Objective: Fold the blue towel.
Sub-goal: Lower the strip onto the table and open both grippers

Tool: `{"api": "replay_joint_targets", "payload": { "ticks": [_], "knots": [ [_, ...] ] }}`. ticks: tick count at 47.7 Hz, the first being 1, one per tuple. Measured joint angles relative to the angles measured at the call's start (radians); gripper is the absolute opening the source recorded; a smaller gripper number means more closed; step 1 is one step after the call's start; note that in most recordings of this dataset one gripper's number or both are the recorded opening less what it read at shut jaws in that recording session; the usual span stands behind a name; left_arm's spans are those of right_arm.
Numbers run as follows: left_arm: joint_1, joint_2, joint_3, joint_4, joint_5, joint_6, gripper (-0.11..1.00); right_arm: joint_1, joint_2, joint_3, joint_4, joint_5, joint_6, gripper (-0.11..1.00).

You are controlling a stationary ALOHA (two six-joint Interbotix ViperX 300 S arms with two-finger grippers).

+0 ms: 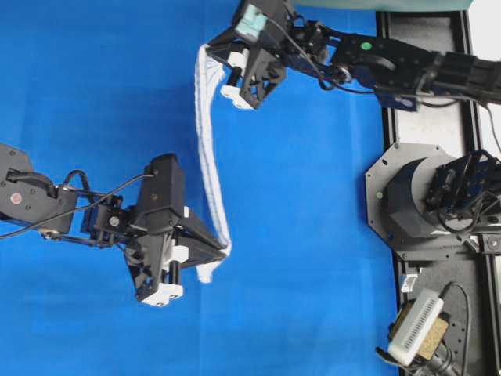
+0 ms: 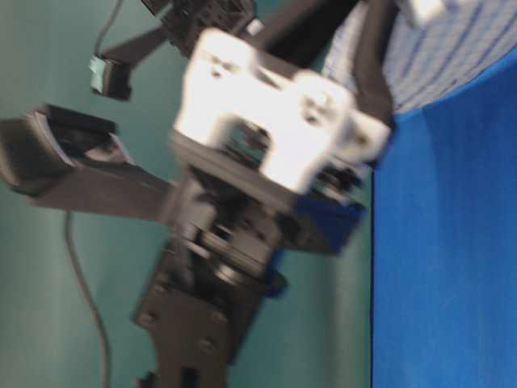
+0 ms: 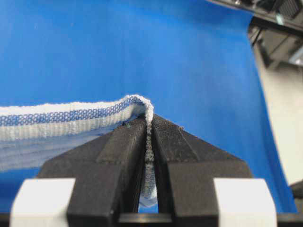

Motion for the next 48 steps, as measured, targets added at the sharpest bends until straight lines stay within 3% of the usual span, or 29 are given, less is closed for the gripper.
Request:
{"api": "replay_joint_targets", "payload": {
  "ticks": [24, 48],
  "knots": [
    [-0.028, -0.081, 0.235, -0.032, -0.083, -0.129, 0.03, 0.023, 0.258, -0.193, -0.002, 0.0, 0.0, 0.21],
    [-0.034, -0.114, 0.311, -0.034, -0.084, -0.166, 0.03, 0.032, 0.314, -0.23, 0.0, -0.014, 0.002, 0.21]
  ]
}}
